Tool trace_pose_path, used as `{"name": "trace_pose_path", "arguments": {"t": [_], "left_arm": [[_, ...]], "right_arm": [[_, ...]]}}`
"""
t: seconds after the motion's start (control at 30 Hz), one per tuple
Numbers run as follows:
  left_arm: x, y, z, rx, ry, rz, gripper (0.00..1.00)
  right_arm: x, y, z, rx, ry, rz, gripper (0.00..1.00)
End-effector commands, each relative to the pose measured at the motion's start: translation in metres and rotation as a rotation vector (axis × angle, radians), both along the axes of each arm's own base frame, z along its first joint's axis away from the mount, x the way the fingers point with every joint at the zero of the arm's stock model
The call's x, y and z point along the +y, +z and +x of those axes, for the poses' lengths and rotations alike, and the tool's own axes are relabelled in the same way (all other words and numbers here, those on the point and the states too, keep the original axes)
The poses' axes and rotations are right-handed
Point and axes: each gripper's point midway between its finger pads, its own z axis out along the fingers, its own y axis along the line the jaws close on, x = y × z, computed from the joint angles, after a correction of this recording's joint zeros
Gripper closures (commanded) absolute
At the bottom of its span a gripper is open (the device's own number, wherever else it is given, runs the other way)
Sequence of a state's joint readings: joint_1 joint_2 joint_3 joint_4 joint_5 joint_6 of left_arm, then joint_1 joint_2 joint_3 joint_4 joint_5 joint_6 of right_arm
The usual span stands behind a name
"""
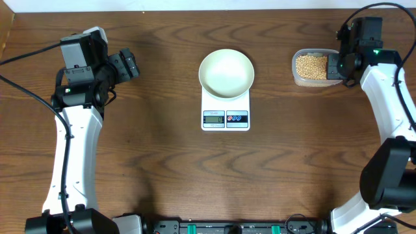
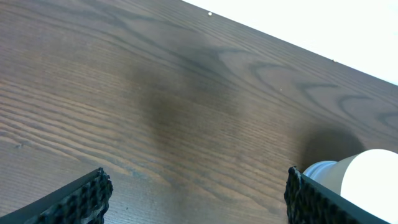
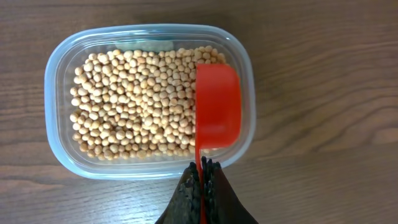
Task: Scoop item into bowl and weigh 50g on scale
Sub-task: 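Lower the red scoop into the beads with the right gripper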
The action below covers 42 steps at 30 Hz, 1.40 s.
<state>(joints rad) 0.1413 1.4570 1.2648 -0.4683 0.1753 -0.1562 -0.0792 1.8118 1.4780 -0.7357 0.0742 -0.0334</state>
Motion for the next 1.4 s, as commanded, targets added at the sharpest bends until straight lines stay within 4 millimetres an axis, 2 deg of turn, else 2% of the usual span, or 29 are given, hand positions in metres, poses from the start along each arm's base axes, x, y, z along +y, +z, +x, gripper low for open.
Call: {"name": "trace_pose_path", "arguments": {"t": [0.0, 0.17, 0.63, 0.97, 1.37], "left_arm": [[0.003, 0.004, 0.000, -0.007, 0.002, 0.019, 0.09], [0.003, 0.004, 0.000, -0.007, 0.002, 0.019, 0.09], [0.003, 0.004, 0.000, -0.007, 0.002, 0.019, 0.09], [0.003, 0.004, 0.000, -0.007, 0.002, 0.019, 0.09], [0.003, 0.004, 0.000, -0.007, 0.002, 0.019, 0.09]], "right_arm": [[0.005, -0.014, -0.001, 0.030, -0.040, 0.034, 0.99], [0.015, -0.016, 0.000, 0.030, -0.032, 0.086, 0.99], [0.026, -0.018, 0.001, 0.025, -0.158, 0.223, 0.99], [0.036, -0.037, 0.003, 0.066, -0.180, 0.309, 0.99], [0.050, -0.034, 0.006, 0.063, -0.190, 0.412, 0.99]]}}
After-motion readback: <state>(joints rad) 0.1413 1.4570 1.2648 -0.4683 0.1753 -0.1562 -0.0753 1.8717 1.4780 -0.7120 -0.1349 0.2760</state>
